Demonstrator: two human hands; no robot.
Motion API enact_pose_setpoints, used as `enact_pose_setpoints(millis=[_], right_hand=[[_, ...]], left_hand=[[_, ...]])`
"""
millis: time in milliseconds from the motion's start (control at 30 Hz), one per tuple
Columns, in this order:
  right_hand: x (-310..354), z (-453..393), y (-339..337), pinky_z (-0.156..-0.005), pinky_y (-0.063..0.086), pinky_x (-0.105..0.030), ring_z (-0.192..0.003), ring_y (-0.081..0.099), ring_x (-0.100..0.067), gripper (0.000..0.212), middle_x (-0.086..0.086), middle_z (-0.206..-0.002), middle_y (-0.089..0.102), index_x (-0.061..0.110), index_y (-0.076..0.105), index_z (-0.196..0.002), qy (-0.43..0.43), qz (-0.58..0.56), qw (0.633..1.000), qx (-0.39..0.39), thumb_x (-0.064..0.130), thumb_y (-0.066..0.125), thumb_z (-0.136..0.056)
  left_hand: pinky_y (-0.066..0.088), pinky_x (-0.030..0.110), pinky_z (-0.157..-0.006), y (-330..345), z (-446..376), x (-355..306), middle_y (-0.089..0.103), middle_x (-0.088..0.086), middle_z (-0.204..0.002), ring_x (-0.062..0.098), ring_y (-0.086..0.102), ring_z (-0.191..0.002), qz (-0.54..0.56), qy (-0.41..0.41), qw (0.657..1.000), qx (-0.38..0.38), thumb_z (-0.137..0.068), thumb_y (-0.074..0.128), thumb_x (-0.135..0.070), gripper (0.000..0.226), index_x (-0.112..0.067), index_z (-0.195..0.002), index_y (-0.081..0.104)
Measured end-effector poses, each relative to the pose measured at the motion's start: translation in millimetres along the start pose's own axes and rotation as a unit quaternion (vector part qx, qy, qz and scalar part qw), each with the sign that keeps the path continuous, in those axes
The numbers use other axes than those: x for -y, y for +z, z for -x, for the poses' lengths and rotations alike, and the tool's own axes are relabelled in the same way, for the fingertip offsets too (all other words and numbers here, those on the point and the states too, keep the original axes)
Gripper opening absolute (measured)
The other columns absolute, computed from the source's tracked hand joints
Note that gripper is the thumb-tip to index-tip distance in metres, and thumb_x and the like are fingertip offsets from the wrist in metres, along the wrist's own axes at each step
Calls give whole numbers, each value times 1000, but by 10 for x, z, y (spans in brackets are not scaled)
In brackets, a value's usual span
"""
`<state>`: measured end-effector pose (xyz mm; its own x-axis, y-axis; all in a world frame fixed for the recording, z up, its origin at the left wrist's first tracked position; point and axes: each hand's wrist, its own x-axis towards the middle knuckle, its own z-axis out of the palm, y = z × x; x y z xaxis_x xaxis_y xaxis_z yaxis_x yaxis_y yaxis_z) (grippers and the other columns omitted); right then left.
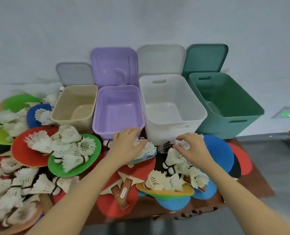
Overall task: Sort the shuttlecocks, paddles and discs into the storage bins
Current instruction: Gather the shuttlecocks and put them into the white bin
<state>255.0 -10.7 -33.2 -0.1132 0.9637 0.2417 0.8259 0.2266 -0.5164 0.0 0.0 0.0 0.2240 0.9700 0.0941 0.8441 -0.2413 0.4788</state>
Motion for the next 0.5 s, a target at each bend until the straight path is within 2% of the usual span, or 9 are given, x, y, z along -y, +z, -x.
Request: enact_pose_setpoints(millis=[133, 233, 333, 500], right_hand=[[-51, 180, 138, -85, 15, -23, -107, 44, -10, 31, 14, -104, 58, 27, 64, -99, 32, 83, 993, 76, 51, 65, -79], [-38, 231, 247, -88, 14, -26, -106, 44, -11, 18, 15, -98, 58, 27, 63, -92, 44, 101, 989, 103, 42, 61, -83], [-16, 231, 314, -86, 14, -28, -97, 48, -14, 7, 13, -85, 61, 26, 62, -80, 62, 79, 992, 77, 28, 61, -86], [39, 248, 296, -83, 15, -26, -87, 49, -10, 11, 14, -79, 62, 26, 63, -76, 55, 46, 997, 41, 27, 62, -87]], left_hand=[[16, 33, -105, 167, 207, 8, 34, -7, -145, 17, 28, -134, -79, -34, 995, 44, -79, 51, -68, 78, -29, -143, 30], [19, 36, -108, 254, 262, 79, 31, -7, -147, 18, 26, -137, -81, -53, 994, 58, -76, 54, -69, 88, -29, -147, 22], [22, 34, -105, 293, 260, 79, 38, -5, -143, 16, 32, -133, -61, -58, 996, 33, -72, 50, -73, 90, -25, -144, 28], [26, 36, -106, 325, 217, 78, 46, -1, -133, 18, 39, -128, 29, -83, 996, -7, -79, 66, -47, 70, -19, -138, 40]])
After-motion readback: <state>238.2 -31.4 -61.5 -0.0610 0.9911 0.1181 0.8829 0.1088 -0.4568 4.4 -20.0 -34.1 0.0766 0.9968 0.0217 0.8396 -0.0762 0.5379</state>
